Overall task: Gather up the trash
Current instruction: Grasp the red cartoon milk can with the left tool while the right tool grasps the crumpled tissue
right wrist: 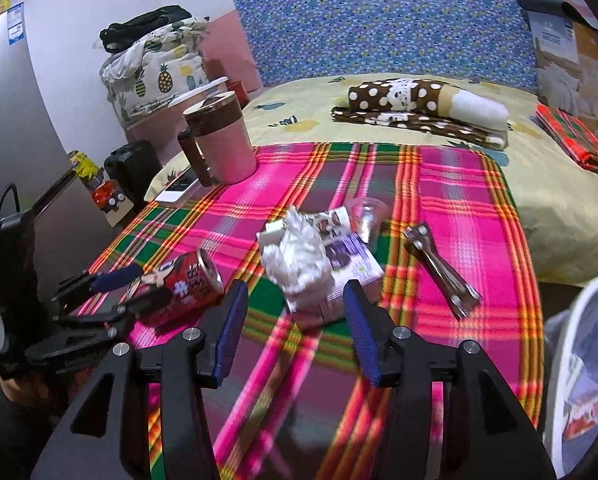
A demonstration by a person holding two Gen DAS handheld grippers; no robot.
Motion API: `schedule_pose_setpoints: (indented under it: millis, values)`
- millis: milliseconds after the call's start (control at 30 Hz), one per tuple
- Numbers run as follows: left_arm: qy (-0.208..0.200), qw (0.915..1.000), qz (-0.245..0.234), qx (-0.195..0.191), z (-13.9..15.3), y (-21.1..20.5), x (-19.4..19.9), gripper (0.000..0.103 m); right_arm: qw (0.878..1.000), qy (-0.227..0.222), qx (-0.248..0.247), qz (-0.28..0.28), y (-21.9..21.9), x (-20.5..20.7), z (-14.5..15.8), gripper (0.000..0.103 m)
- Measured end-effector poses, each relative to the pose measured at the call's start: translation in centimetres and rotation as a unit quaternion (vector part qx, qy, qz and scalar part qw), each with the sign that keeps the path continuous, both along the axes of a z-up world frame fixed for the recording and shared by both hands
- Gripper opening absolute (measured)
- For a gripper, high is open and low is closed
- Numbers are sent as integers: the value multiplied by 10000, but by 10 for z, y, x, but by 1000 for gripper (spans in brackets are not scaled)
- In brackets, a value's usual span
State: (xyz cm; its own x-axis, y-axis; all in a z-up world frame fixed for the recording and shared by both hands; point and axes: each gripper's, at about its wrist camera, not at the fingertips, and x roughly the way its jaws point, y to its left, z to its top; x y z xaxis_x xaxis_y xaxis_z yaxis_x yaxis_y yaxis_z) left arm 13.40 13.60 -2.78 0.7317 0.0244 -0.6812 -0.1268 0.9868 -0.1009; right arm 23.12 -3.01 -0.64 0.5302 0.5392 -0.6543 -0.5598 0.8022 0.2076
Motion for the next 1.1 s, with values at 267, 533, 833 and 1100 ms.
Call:
schedule_pose_setpoints:
  millis: [267, 533, 833, 1100]
  values:
    - [236, 9991, -130, -315, -14, 0, 12, 67, 9999, 128, -91, 3, 14, 14, -8, 51]
    - [272, 9990, -29, -363, -15, -4, 14, 59, 9998, 159, -3, -70, 3, 14, -7, 24]
    - [223, 9982, 95, -551, -15, -19, -3, 56, 9994, 223, 215, -183, -24, -5, -1, 22]
    - [172, 9978, -13, -637, -8, -41, -19, 56, 9988, 320, 283, -245, -43, -23, -1, 22]
